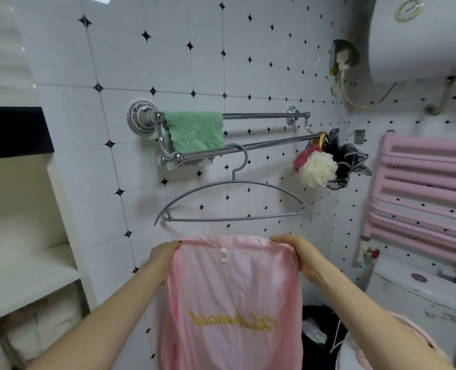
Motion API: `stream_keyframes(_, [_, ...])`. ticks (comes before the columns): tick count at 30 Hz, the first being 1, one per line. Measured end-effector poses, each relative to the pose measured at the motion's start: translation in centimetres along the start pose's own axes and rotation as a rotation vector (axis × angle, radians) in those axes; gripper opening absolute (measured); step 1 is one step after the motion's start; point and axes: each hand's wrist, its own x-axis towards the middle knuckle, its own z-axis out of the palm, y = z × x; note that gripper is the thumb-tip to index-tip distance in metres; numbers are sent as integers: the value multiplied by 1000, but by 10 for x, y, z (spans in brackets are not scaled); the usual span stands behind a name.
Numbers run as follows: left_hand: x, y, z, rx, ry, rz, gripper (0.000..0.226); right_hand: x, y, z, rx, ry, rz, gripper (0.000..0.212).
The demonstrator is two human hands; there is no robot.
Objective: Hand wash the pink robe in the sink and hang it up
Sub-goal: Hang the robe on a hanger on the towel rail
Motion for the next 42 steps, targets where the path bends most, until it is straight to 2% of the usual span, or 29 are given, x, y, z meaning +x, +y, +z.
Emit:
stream_keyframes(4, [14,3,-6,-165,4,-119,22,28,-3,29,185,-80,-28,91])
stream_keyframes(5, [27,3,-11,-201,-14,-123,38,31,-7,37,221,-100,-41,87])
stream_keyframes(7, [84,-14,-23,-201,-10,-137,82,36,-16,51,278,-107,-59,59])
stream_keyframes(8, [99,-15,-29,-214,-12,-165,86,36,-21,56,286,-82,-70,40])
stream_keyframes(9, [86,-4,-30,-235,-16,-192,71,36,-24,60,301,-65,-75,27])
stream_keyframes(11, [39,19,-29,-225,-42,-170,15,38,-28,61,303,5,-91,30])
stream_keyframes(14, [23,31,-25,-206,-60,-133,21,35,-34,60,284,88,-101,34])
stream_keyframes(18, [26,31,-31,-169,-105,-117,4,34,-43,51,367,149,-68,33])
stream_keyframes(20, [29,22,-34,-106,-99,-142,7,35,-44,46,409,173,-40,33])
stream_keyframes(24, [27,12,-35,-105,-154,-159,17,33,-42,44,337,162,-55,35])
stream_keyframes(26, [27,24,-33,-126,-141,-74,21,31,-42,43,310,186,-84,36])
stream_keyframes(30, [23,60,-29,13,23,187,15,31,-46,38,242,260,-120,37])
stream_keyframes(36, [-23,94,0,582,201,603,17,31,-42,33,133,294,-296,34])
stream_keyframes(38, [-42,94,20,608,81,634,23,29,-37,32,152,266,-333,31])
stream_keyframes(40, [-54,85,33,512,-169,512,28,28,-33,31,148,223,-337,28])
stream_keyframes(42, [-60,73,36,409,-365,342,20,27,-31,30,149,173,-332,26])
